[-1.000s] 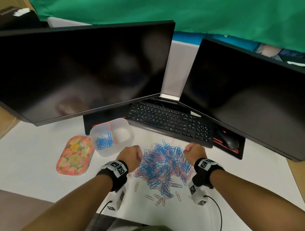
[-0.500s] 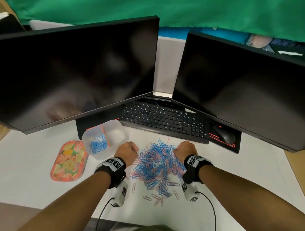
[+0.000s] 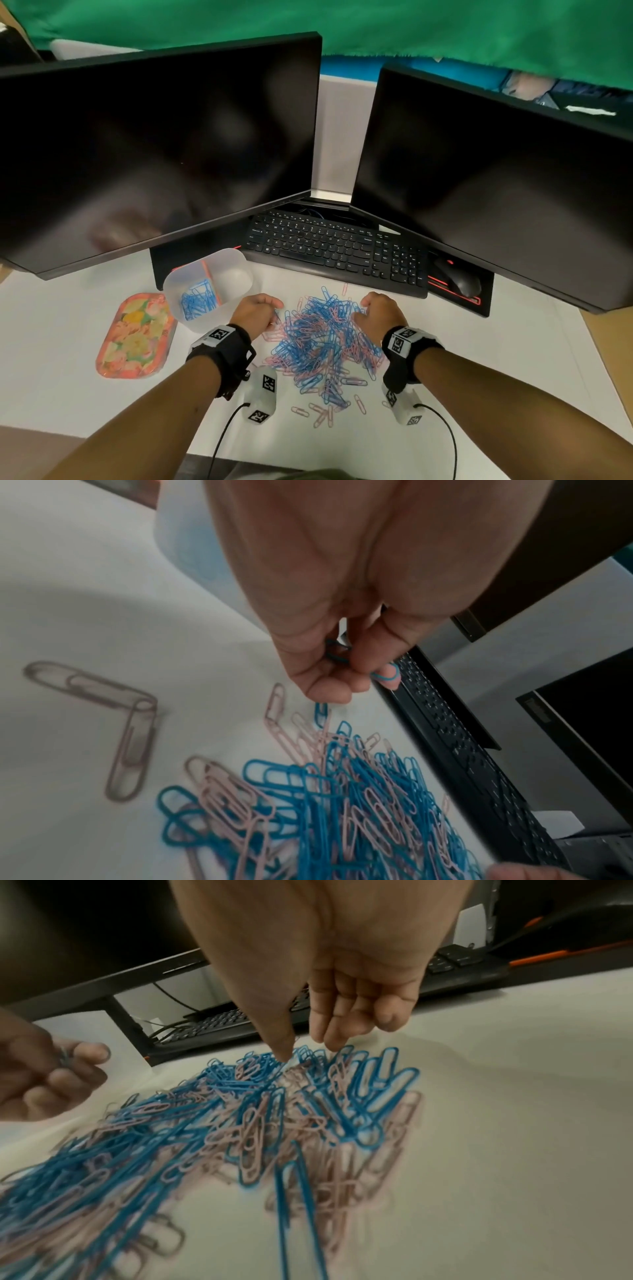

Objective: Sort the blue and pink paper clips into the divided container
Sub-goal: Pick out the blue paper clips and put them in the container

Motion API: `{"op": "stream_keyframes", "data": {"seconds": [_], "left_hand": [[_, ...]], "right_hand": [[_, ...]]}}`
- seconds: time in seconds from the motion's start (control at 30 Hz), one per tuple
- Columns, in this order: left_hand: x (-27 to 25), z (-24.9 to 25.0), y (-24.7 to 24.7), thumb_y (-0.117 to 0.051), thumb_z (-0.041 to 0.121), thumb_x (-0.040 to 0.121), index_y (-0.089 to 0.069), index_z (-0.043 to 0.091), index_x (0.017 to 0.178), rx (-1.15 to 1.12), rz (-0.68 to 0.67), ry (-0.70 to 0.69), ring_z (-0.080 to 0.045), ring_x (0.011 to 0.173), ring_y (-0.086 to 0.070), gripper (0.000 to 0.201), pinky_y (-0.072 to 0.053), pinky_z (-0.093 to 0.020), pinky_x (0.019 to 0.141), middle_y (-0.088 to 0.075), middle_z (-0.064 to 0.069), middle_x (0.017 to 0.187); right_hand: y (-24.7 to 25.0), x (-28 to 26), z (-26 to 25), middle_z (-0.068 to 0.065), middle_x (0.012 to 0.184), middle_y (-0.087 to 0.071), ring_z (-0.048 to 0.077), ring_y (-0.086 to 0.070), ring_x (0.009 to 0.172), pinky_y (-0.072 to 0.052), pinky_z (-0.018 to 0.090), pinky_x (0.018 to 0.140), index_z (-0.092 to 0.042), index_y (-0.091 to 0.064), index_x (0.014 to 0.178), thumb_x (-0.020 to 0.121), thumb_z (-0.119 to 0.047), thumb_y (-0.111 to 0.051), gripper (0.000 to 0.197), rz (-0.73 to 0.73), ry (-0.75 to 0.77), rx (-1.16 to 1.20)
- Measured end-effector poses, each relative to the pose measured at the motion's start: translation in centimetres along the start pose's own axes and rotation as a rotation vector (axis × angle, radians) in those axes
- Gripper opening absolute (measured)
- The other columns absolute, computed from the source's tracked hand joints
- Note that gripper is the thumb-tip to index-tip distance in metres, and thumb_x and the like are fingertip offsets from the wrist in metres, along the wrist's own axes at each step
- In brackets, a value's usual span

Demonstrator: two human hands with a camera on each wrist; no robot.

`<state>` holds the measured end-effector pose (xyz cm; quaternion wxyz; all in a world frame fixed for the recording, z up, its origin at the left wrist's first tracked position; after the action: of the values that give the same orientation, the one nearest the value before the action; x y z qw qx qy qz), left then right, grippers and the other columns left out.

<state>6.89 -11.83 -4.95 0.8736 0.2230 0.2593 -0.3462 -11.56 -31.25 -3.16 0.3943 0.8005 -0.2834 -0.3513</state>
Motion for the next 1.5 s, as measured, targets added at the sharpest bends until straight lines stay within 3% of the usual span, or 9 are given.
{"op": "stream_keyframes", "data": {"seconds": [0.17,0.37,0.53,0.73,0.93,1.1,1.2,1.3,1.5], "left_hand": [[-0.3,-0.4,-0.1,-0.042,-0.008,0.084,-0.064,0.007,0.079,0.068,-0.032,-0.002,-0.018,0.057,-0.048,0.028,-0.046,-0.026,0.058,-0.054,-0.008,0.062],[-0.5,0.0,0.1,-0.051,-0.001,0.081,-0.059,0.013,0.079,0.259,-0.015,-0.07,-0.02,0.065,-0.061,0.017,-0.054,-0.036,0.074,-0.071,-0.008,0.072],[-0.7,0.3,-0.3,-0.042,-0.012,0.081,-0.045,0.014,0.103,0.197,-0.017,-0.073,-0.023,0.063,-0.064,0.033,-0.049,-0.029,0.053,-0.071,-0.016,0.077],[-0.7,2.9,-1.4,-0.04,-0.002,0.087,-0.06,0.011,0.103,0.629,0.014,-0.315,-0.017,0.068,-0.056,0.028,-0.04,-0.019,0.054,-0.061,-0.007,0.086],[-0.1,3.3,-1.7,-0.051,0.005,0.084,-0.053,0.017,0.116,1.038,-0.077,-0.394,-0.021,0.086,-0.054,0.034,-0.045,-0.028,0.079,-0.05,-0.006,0.113],[0.1,2.7,-2.4,-0.051,0.0,0.084,-0.054,0.016,0.117,1.314,-0.145,-0.419,-0.027,0.094,-0.063,0.036,-0.052,-0.031,0.083,-0.046,-0.006,0.119],[0.3,2.7,-2.5,-0.053,0.007,0.088,-0.058,0.016,0.109,1.349,-0.127,-0.433,-0.025,0.091,-0.063,0.024,-0.049,-0.029,0.08,-0.047,-0.005,0.116],[0.4,2.6,-2.4,-0.05,0.013,0.092,-0.058,0.012,0.108,1.341,-0.123,-0.414,-0.028,0.09,-0.063,0.018,-0.05,-0.032,0.08,-0.047,-0.007,0.114],[0.1,2.3,-1.5,-0.047,0.012,0.09,-0.058,0.015,0.093,1.161,-0.055,-0.378,-0.025,0.089,-0.06,0.011,-0.048,-0.029,0.077,-0.065,-0.008,0.099]], "right_hand": [[-0.3,0.4,-0.3,0.012,0.092,-0.069,0.025,-0.065,0.083,-0.052,0.028,0.07,-0.002,-0.067,0.09,0.09,-0.024,-0.057,0.025,-0.001,-0.049,-0.034],[-0.4,0.3,-0.1,0.008,0.087,-0.066,0.024,-0.063,0.082,-0.048,0.026,0.07,-0.006,-0.064,0.086,0.089,-0.015,-0.055,0.013,0.018,-0.075,0.101],[0.4,0.0,1.3,0.006,0.093,-0.066,0.02,-0.062,0.083,-0.047,0.022,0.069,-0.011,-0.064,0.095,0.088,-0.008,-0.053,0.013,0.05,-0.11,0.345],[-0.7,-0.9,2.6,0.015,0.079,-0.062,0.025,-0.062,0.069,-0.058,0.034,0.069,-0.003,-0.06,0.109,0.089,0.006,-0.051,0.024,-0.148,-0.228,0.913],[-0.8,-2.0,5.0,0.014,0.071,-0.054,0.019,-0.048,0.05,-0.035,0.026,0.05,-0.002,-0.058,0.09,0.086,0.007,-0.038,0.022,-0.12,-0.349,1.165],[-0.2,-2.5,6.6,0.006,0.064,-0.049,0.016,-0.039,0.052,-0.03,0.024,0.047,-0.006,-0.061,0.087,0.085,0.005,-0.05,0.016,-0.096,-0.325,0.915],[0.9,-2.8,7.7,0.001,0.079,-0.057,0.015,-0.05,0.068,-0.04,0.023,0.06,-0.013,-0.063,0.084,0.085,0.0,-0.058,0.014,-0.023,-0.266,0.697],[2.1,-3.5,8.6,-0.001,0.096,-0.06,0.019,-0.056,0.093,-0.044,0.027,0.081,-0.017,-0.063,0.091,0.086,-0.004,-0.058,0.015,0.051,-0.22,0.449],[2.3,-4.0,6.3,-0.001,0.103,-0.059,0.014,-0.055,0.096,-0.04,0.019,0.079,-0.016,-0.06,0.101,0.087,0.0,-0.051,0.023,0.006,0.053,0.138]]}}
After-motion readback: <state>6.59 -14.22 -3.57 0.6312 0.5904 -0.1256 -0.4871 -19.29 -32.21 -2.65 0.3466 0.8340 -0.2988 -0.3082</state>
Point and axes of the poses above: each hand's wrist, its own x-axis towards the middle knuckle, its own y-axis out of the back of the hand, z = x × y, the point moved 9 cm from there along x, towards the middle knuckle
